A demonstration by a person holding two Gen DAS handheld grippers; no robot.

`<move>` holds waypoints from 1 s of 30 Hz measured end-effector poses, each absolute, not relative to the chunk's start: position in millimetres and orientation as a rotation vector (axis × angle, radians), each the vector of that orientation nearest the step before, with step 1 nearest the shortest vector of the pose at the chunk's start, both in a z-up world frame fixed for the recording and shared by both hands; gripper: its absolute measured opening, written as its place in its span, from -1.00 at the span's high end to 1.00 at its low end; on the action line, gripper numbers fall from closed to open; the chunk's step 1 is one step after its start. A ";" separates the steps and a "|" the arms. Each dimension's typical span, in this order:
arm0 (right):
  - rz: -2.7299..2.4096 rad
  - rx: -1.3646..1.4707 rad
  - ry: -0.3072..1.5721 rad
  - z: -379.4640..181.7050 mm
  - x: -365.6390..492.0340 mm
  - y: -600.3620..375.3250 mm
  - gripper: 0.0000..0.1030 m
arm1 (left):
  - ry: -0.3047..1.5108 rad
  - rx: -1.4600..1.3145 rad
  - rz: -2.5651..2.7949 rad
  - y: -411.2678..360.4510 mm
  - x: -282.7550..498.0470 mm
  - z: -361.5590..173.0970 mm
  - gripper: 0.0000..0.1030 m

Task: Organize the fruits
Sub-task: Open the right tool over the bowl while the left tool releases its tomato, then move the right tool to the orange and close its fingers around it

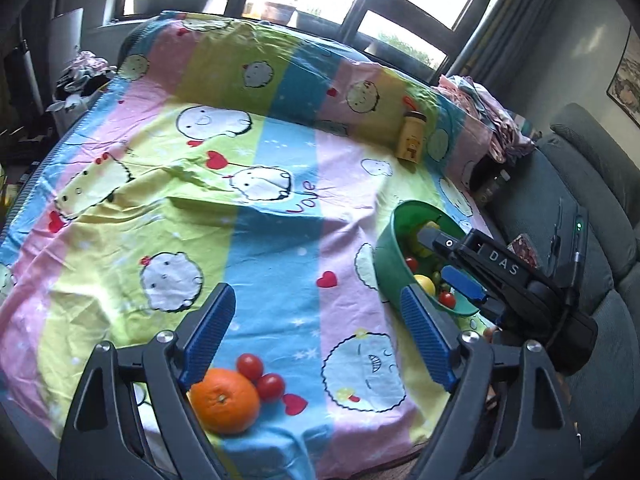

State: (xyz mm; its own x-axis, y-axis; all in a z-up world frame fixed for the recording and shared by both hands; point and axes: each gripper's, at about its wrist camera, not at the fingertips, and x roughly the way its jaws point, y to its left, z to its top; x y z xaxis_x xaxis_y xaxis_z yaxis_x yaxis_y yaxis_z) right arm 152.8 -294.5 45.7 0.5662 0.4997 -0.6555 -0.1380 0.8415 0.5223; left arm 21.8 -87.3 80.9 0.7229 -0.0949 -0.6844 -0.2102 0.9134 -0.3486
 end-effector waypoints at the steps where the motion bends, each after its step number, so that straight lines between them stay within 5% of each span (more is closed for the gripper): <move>1: 0.413 0.426 0.892 47.3 151.1 -286.6 -0.41 | 0.766 -0.412 0.097 -82.1 13.2 84.2 -0.70; 15: 0.725 0.328 0.945 34.8 136.9 -232.6 -0.42 | 0.677 -0.343 0.219 -52.5 -48.2 113.0 -0.82; 30: 0.855 0.371 1.041 38.4 118.8 -229.6 -0.42 | 0.818 -0.541 0.190 -19.4 -46.9 34.4 -0.81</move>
State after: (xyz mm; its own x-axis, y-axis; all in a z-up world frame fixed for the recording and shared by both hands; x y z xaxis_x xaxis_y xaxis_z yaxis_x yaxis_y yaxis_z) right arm 118.8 -229.6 38.4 0.2311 0.7663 -0.5995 -0.4391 0.6320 0.6386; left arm -46.9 -19.4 34.4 0.6758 -0.0433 -0.7358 -0.3635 0.8489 -0.3838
